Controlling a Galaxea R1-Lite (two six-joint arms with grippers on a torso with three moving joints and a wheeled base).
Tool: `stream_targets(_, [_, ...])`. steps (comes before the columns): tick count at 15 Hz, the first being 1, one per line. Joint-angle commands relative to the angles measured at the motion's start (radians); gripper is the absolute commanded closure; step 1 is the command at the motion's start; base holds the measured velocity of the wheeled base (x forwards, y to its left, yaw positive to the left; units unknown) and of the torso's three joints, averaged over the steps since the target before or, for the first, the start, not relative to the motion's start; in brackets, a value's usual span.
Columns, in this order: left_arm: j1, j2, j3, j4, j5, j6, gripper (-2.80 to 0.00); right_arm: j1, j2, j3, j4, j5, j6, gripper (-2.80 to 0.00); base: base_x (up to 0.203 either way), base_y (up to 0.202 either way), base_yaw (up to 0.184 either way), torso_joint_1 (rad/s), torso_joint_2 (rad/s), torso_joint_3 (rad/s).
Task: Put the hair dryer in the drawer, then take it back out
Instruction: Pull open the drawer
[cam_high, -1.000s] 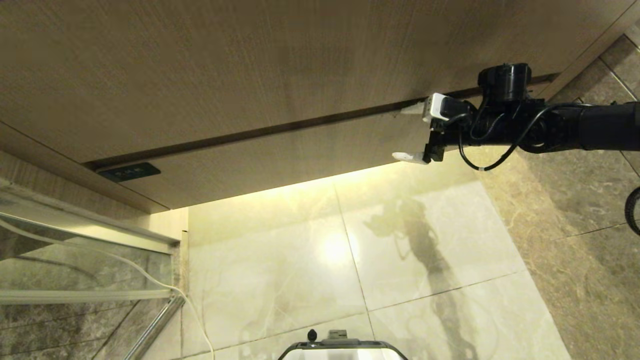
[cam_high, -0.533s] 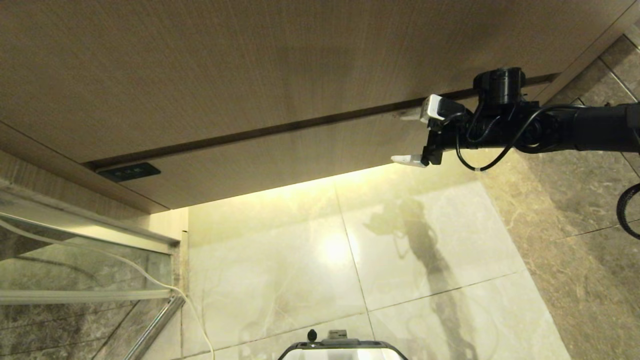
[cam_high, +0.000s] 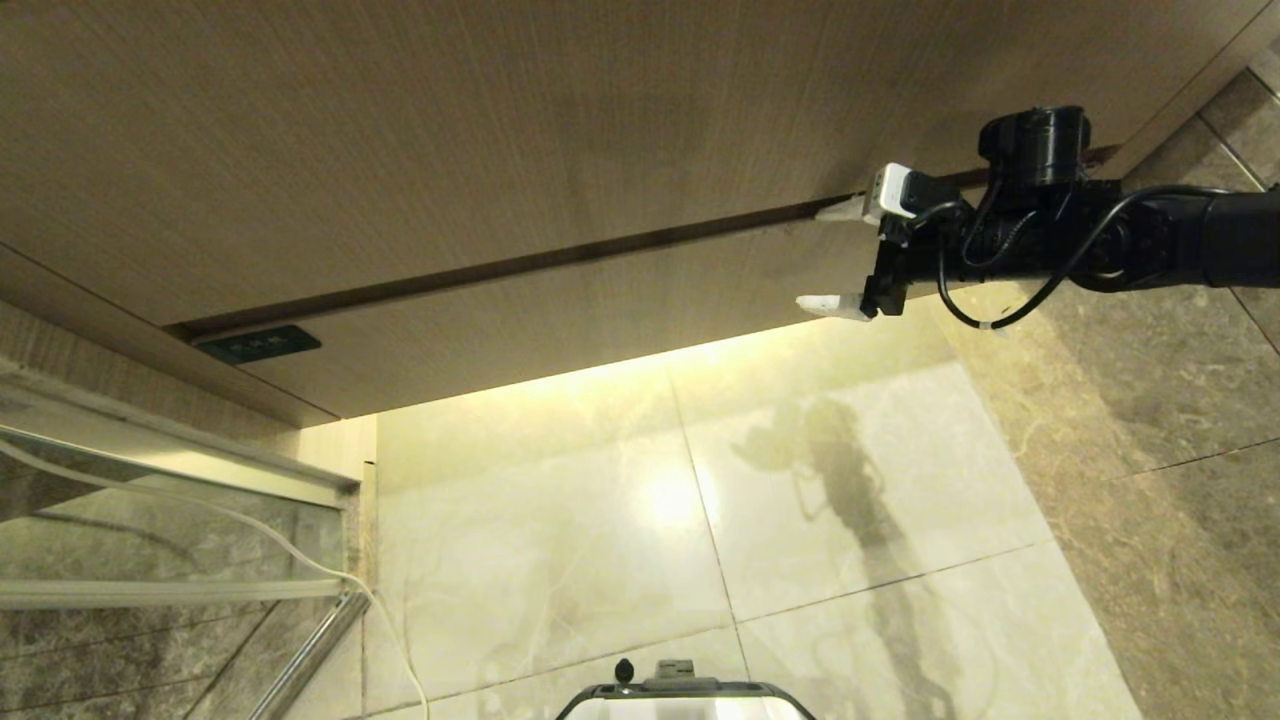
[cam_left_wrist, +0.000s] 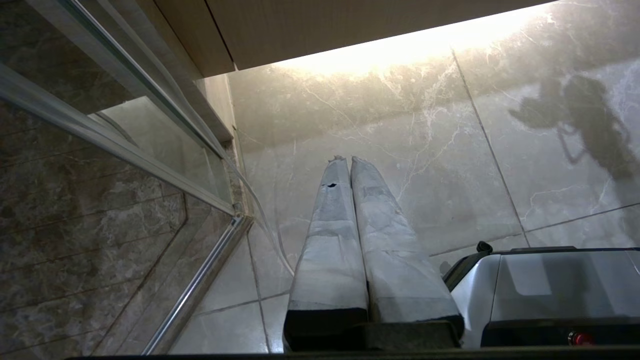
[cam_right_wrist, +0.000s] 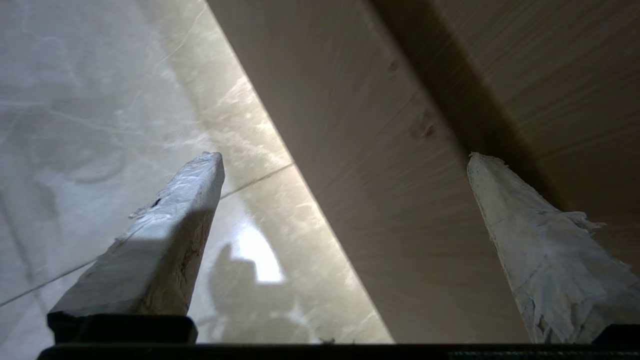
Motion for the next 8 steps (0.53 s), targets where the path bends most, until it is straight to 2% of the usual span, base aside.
stream_targets(1, [0.000,0.000,0.001,0.000,0.000,-0.001,0.00,0.000,0.006,-0.004,-0.040,0.004,-0.006,-2.80,0.000,0.000,0.000,0.000,0.00,0.000])
stream_targets(4, [0.000,0.000,0.000,0.000,0.000,-0.001,0.00,0.002,0.036,-0.016,-0.099,-0.014,-0.005,-2.80,0.000,0.000,0.000,0.000,0.00,0.000])
stream_targets(8, [0.000,-0.001,0.001,0.000,0.000,-0.001,0.00,0.002,0.072,-0.043,-0.094,-0.027,0.006,-2.80,0.000,0.000,0.000,0.000,0.00,0.000])
